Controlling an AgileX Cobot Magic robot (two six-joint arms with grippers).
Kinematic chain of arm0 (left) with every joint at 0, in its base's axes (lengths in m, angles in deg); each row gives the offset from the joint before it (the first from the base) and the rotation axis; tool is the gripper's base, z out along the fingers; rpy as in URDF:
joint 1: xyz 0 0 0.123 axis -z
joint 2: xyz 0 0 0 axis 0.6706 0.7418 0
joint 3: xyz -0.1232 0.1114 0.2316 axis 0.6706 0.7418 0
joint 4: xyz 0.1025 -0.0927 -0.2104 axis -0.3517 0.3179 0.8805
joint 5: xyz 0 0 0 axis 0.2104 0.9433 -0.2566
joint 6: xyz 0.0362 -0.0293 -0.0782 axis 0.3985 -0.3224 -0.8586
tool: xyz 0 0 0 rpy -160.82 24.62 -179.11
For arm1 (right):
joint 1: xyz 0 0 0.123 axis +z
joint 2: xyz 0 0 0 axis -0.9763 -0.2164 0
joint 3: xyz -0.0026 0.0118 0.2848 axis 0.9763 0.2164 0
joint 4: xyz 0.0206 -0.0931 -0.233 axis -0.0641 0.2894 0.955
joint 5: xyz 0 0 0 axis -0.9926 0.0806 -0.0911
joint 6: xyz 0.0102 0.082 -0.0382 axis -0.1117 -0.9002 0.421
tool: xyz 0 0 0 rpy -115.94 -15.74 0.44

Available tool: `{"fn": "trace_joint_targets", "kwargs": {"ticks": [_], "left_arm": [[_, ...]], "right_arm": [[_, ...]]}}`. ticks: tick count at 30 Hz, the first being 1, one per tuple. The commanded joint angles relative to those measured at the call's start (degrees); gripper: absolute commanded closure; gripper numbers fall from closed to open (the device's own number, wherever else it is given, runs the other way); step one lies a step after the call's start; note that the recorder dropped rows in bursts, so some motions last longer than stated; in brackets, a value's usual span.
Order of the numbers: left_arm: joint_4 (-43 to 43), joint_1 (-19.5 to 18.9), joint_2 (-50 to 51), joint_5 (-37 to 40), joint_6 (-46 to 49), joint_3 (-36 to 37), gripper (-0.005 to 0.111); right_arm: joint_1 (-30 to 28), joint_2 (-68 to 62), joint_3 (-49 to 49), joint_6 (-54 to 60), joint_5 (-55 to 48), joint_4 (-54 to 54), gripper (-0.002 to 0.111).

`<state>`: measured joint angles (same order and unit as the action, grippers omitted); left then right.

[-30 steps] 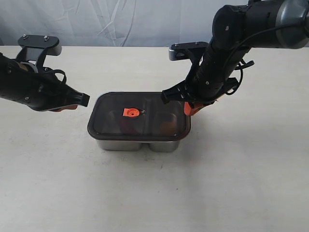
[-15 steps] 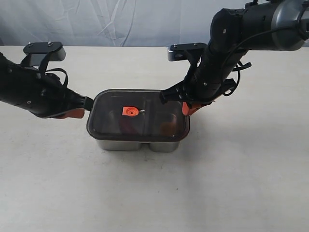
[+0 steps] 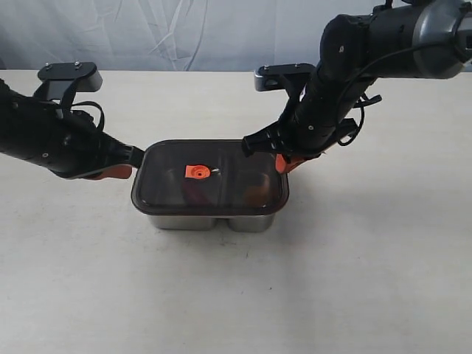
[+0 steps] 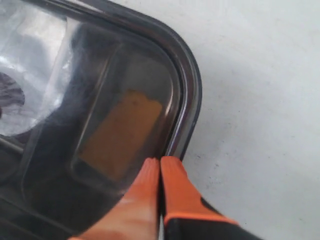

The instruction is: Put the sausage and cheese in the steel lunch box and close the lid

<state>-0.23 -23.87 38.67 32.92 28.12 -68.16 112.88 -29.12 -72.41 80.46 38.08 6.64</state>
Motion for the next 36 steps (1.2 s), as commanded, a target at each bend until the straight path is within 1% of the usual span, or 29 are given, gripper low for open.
{"fn": "trace_joint_targets", "kwargs": {"ticks": [1, 6, 12, 16, 25, 29, 36], "left_arm": [[4.4, 0.3, -0.5, 0.9, 3.7, -0.1, 0.107], [6.4, 0.3, -0.5, 1.7, 4.8, -0.1, 0.107], [13.8, 0.3, -0.4, 6.2, 11.1, -0.1, 0.107], [13.8, 0.3, 0.8, 7.8, 11.1, -0.1, 0.107], [14.0, 0.3, 6.2, 7.4, 11.1, -0.1, 0.107], [13.9, 0.3, 6.5, 6.1, 11.1, -0.1, 0.107], [13.5, 0.3, 6.5, 4.8, 11.1, -0.1, 0.107]], "right_arm": [[0.0, 2.7, -0.2, 0.6, 4.8, 0.6, 0.109], [0.0, 4.0, -0.2, 0.6, 6.0, 0.3, 0.109], [0.0, 3.5, -0.2, 0.8, 6.6, -1.0, 0.109], [0.0, 3.4, -0.2, 0.9, 7.1, -1.0, 0.109], [0.0, 3.4, -0.2, 1.5, 9.7, -2.5, 0.109], [0.0, 2.9, -0.2, 3.9, 9.7, -4.8, 0.109], [0.0, -1.7, -0.2, 5.5, 9.7, -7.4, 0.109]]}}
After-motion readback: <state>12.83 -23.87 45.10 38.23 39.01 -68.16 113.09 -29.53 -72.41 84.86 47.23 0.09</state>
